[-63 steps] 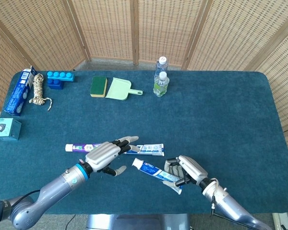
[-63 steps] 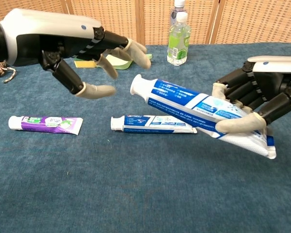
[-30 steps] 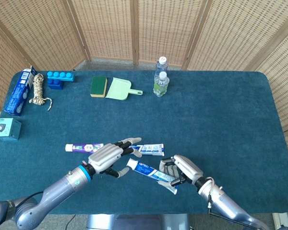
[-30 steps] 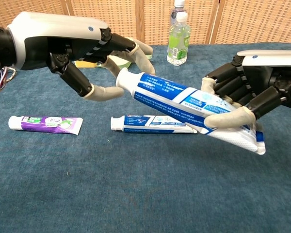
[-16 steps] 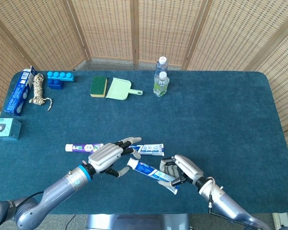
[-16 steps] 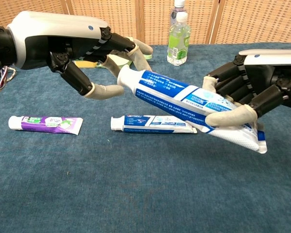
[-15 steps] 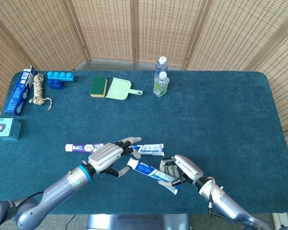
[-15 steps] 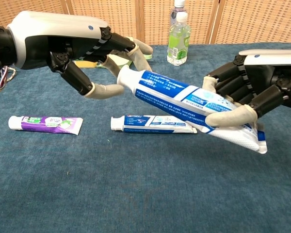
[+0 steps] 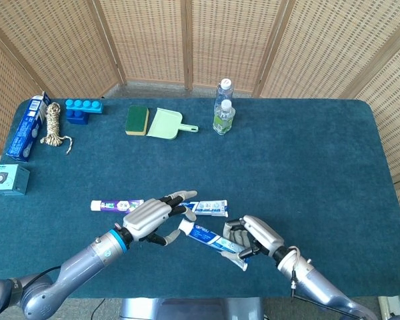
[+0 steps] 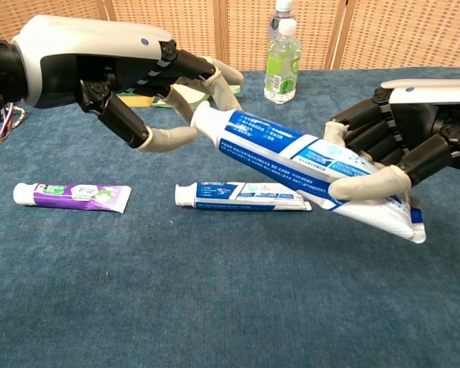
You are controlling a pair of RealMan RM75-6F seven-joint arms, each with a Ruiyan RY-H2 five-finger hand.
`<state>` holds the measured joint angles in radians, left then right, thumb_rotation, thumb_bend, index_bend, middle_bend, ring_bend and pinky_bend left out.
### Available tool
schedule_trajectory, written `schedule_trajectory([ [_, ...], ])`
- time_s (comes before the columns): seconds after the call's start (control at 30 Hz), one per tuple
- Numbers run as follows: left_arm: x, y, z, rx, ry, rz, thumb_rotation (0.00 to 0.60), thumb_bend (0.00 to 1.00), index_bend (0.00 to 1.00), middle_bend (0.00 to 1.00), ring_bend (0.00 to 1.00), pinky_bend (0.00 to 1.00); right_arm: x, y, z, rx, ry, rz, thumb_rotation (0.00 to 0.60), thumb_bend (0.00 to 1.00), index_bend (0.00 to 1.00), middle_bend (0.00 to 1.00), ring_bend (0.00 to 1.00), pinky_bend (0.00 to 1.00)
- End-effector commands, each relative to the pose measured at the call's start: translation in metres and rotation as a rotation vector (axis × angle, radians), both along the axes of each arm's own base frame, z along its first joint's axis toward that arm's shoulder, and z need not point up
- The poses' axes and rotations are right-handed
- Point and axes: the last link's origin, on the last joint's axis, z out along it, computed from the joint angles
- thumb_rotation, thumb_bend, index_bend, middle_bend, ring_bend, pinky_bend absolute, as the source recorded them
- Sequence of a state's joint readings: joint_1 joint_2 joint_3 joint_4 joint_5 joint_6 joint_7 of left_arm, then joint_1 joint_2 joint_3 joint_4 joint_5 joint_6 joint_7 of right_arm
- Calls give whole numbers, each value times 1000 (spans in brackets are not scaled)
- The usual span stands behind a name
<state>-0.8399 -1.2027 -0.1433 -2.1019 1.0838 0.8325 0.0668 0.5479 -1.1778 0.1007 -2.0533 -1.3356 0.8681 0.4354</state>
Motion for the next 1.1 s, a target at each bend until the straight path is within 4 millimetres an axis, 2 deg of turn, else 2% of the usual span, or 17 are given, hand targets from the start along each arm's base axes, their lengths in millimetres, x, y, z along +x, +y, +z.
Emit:
schedule_trajectory([
  [0.03,0,0,0,0,0,0,600,490,301,46,37,195,0,0,0,1,-3,-4,600,452,948,722,698,742],
  [0.7,-1,1,1,-3,4,-4,600,549,291,44,37,194,-5,-2,3,6,-15,-23,600,453,947,722,703,745],
  [1.1,1,1,-1,-9,-8,-6,600,495,271,38,36,191,-1,-4,4,11,-36,-27,600,452,947,723,704,746],
])
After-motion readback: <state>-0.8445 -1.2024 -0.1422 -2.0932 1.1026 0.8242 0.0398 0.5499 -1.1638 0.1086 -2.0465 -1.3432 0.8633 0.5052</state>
